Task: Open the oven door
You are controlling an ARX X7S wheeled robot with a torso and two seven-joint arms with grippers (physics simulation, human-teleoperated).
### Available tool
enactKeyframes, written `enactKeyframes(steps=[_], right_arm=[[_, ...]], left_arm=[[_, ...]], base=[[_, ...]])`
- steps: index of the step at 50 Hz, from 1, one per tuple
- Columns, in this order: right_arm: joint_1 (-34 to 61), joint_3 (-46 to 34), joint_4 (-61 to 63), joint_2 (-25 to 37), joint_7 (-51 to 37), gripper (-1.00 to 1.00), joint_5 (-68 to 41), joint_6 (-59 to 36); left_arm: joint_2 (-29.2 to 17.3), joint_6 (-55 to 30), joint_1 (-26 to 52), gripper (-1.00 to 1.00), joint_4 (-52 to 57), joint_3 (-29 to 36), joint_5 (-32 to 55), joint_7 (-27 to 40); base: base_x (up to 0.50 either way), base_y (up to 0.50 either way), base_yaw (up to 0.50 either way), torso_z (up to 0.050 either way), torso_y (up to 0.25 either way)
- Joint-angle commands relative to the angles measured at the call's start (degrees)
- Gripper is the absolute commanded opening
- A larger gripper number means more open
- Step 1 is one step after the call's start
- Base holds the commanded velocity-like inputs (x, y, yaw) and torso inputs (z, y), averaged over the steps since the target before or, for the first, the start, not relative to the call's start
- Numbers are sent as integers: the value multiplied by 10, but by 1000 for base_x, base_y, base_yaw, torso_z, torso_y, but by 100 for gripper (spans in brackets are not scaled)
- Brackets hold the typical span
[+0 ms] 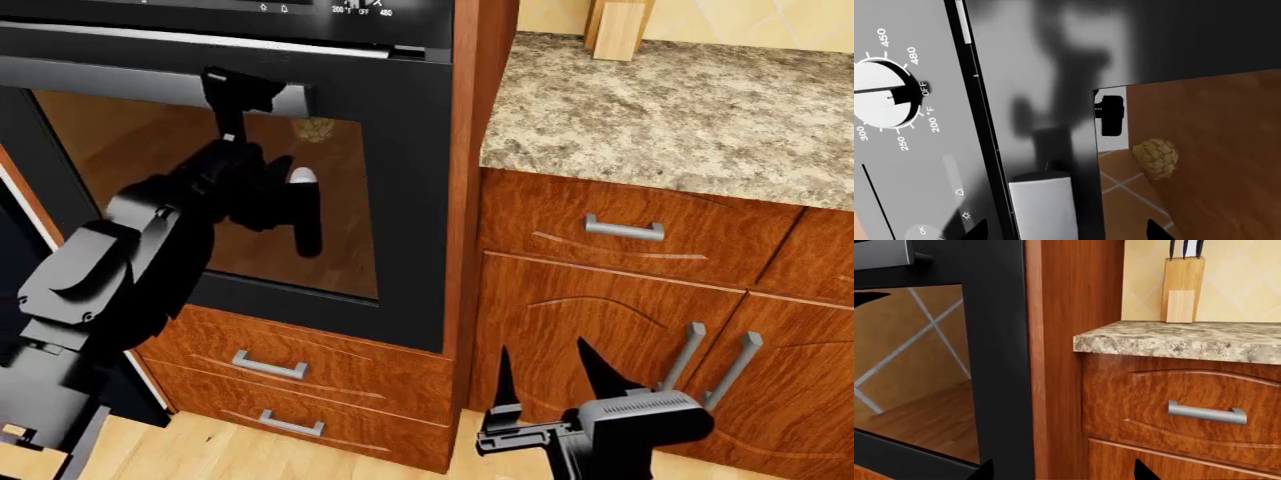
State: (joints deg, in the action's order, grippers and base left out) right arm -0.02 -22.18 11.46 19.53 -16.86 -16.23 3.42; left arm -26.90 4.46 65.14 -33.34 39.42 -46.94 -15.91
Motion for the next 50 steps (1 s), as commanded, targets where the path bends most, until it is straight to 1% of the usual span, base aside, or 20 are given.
enactKeyframes(steps=[1, 14, 21, 29, 35, 40, 46, 47, 50], right_arm=[[-3, 0, 3, 3, -3, 100, -1, 1], [-3, -1, 6, 5, -6, 100, -2, -1], [-2, -2, 2, 4, -5, 100, -3, 2], [-3, -4, 4, 5, -7, 100, -3, 3], [-5, -5, 6, 6, -8, 100, -3, 4], [-6, -4, 6, 7, -9, 100, -4, 4], [-5, -1, 6, 6, -14, 100, -5, 6], [-5, -1, 7, 7, -14, 100, -5, 6], [-6, 0, 7, 7, -15, 100, -5, 7]], left_arm=[[-1, -33, -4, 100, 7, -10, 1, -18], [-5, -43, 8, 100, 8, -8, -8, -23], [3, -26, 33, 100, -24, 7, -22, -6], [22, -1, 64, 100, -71, 27, -31, 5], [48, 24, 85, 100, -134, 44, -36, 26], [68, 34, 94, 100, -179, 48, -31, 43], [81, 36, 94, 100, -201, 44, -22, 54], [83, 29, 94, -100, -203, 37, -17, 55], [86, 8, 90, -100, -196, 21, -4, 48]], base=[[0, 0, 0, 0, 0], [0, 0, 0, 0, 0], [0, 0, 0, 0, 0], [0, 0, 0, 0, 0], [0, 0, 0, 0, 0], [0, 0, 0, 0, 0], [0, 0, 0, 0, 0], [0, 0, 0, 0, 0], [0, 0, 0, 0, 0]])
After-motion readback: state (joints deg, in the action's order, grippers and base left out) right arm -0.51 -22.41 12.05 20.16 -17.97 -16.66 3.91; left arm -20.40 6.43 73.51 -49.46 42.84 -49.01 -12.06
